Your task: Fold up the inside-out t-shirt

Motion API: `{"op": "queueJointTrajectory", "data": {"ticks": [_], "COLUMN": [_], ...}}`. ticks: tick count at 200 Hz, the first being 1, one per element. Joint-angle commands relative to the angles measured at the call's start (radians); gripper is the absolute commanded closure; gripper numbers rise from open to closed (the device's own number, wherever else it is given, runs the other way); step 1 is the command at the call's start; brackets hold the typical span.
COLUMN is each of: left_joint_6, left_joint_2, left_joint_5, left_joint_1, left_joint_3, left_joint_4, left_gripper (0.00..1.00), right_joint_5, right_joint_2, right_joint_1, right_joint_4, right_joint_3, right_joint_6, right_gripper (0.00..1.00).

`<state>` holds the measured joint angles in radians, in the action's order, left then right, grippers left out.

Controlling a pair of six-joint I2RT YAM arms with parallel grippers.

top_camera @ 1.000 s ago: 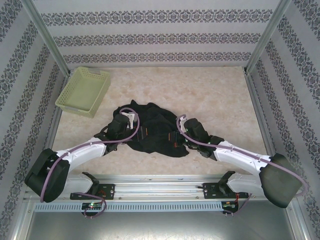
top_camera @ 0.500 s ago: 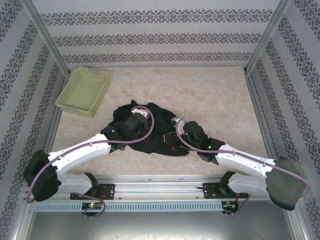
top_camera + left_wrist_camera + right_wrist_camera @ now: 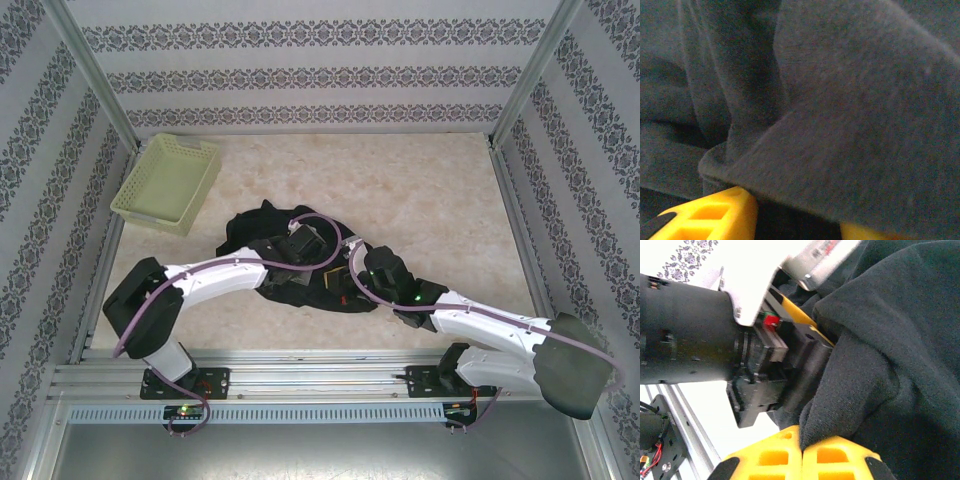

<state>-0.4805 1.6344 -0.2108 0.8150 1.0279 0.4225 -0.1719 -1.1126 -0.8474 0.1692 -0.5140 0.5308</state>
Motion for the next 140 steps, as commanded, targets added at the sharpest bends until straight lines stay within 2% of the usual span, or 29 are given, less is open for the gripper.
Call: {"op": "queueJointTrajectory", "data": {"ticks": [1,18,35,58,80,101,112,129,140], "left_joint_6": [-0.022,-0.029,-0.028,-0.008,-0.001,0.002,-0.006,-0.013,-0.018], "left_joint_2": [0.029,0.028,-0.011,-0.115,-0.263,-0.381,-0.421,-0.458,-0.467], "left_joint_5": [0.013,0.006,-0.013,0.006,0.077,0.198,0.258,0.314,0.338], "left_joint_1": [-0.013,-0.021,-0.025,-0.025,-0.026,-0.026,-0.025,-0.025,-0.026], "left_joint_3": [0.017,0.019,-0.009,-0.067,-0.175,-0.280,-0.318,-0.376,-0.393], "left_joint_4": [0.026,0.039,0.025,-0.035,-0.173,-0.342,-0.411,-0.504,-0.537], "left_gripper": [0.59,0.74,0.85,0.98,1.00,1.00,1.00,1.00,1.00], "right_joint_5": [0.036,0.105,0.169,0.194,0.163,0.167,0.178,0.205,0.231], "right_joint_2": [0.019,0.023,0.023,0.008,-0.038,-0.056,-0.038,0.015,0.058], "right_joint_1": [-0.011,-0.011,-0.009,0.018,0.065,0.096,0.101,0.098,0.086], "right_joint_4": [0.029,-0.022,-0.076,-0.083,-0.060,-0.082,-0.114,-0.184,-0.244], "right_joint_3": [0.014,0.003,-0.007,0.007,0.027,0.032,0.027,0.015,-0.001], "right_joint_6": [-0.021,-0.020,-0.023,-0.006,0.019,0.040,0.043,0.029,0.013], "right_gripper": [1.00,1.00,1.00,1.00,1.00,0.98,0.91,0.71,0.65]}}
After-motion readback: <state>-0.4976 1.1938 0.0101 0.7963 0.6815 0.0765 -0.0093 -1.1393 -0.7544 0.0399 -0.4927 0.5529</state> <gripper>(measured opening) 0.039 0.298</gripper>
